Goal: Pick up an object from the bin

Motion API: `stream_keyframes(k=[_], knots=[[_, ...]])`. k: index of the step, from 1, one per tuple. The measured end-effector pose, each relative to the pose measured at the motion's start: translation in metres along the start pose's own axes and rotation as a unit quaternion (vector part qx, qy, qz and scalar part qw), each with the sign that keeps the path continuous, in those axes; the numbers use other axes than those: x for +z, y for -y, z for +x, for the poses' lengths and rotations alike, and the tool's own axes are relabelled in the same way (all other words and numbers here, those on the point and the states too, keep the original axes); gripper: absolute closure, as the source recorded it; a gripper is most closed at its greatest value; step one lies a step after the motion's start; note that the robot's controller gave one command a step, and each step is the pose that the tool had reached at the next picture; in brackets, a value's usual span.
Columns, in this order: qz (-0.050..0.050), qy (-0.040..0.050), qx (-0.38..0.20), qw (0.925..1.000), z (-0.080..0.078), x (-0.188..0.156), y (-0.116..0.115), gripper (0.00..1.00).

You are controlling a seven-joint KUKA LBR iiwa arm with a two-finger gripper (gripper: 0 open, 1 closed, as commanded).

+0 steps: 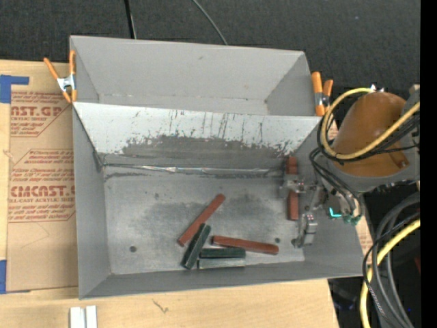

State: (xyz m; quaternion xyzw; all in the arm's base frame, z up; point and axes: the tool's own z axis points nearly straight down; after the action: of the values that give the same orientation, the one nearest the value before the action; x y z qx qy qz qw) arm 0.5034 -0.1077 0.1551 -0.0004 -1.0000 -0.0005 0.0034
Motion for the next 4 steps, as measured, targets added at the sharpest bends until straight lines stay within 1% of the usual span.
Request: stream_keyframes(k=[1, 2, 3, 4], knots=[[0.001, 0.0038, -0.001, 1.0, -0.002, -0.004, 0.0, 0.0], [0.0, 0.006, 0.042, 0.9991, 0.008, 0.051, -0.044, 0.0], [0.0, 0.0017, 0.029, 0.9996, 0.014, 0.066, -0.062, 0.0], [0.0, 0.0032, 0.155, 0.9879, 0.021, 0.05, -0.093, 0.0]])
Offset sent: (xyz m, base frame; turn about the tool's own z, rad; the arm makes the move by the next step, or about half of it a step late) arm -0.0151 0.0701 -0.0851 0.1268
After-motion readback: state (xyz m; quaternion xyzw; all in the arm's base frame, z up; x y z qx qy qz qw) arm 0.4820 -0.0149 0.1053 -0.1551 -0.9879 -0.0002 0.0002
